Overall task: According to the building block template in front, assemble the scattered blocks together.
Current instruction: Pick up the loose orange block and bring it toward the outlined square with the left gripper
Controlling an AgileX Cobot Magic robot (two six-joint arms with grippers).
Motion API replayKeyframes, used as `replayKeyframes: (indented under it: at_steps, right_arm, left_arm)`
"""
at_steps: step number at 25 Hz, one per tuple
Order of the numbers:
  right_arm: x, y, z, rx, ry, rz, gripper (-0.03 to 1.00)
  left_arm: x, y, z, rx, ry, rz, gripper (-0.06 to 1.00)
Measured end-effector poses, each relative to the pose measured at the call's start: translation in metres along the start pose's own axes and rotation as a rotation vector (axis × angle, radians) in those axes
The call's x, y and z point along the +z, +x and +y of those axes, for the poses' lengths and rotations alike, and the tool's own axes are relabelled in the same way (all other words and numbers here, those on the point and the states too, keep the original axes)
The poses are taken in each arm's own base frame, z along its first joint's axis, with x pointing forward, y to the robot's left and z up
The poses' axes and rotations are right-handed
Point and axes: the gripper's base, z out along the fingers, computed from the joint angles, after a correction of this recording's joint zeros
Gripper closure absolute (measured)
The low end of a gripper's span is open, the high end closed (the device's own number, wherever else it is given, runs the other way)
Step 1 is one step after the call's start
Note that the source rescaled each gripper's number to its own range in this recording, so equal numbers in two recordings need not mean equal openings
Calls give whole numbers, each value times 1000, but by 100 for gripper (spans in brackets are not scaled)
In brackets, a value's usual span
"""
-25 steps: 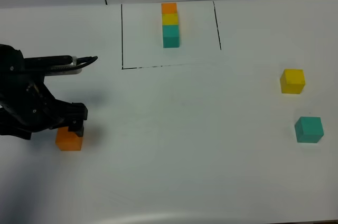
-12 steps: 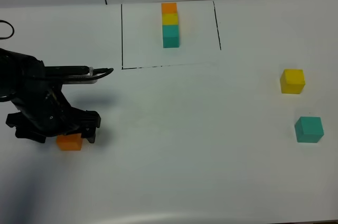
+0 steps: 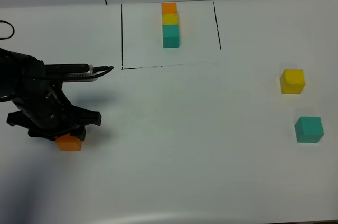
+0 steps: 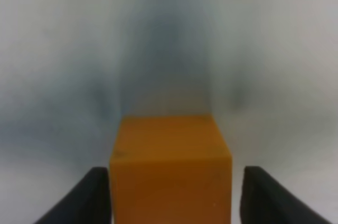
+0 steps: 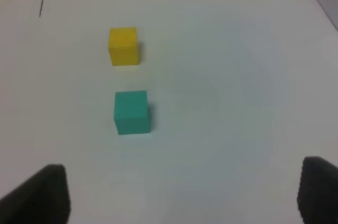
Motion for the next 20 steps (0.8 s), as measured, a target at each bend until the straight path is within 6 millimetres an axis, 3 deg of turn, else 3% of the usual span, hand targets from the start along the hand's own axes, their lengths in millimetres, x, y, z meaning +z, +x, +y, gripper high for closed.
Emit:
replayKeyframes:
  at_steps: [1,2,9,16,20]
  right_arm:
    - [0,0,0,0,0,0,22]
    - [0,0,0,0,0,0,22]
    - [0,0,0,0,0,0,22]
    - [0,0,0,0,0,0,22]
    - [0,0,0,0,0,0,22]
  left_arm:
    - [0,0,0,0,0,0,92]
    - [0,0,0,0,0,0,94]
    - [-2,-2,0,52,-1,4,94]
    - [-32,-26,-6,362,-6,34,94]
    - [-50,-46,-24,606,5,57,94]
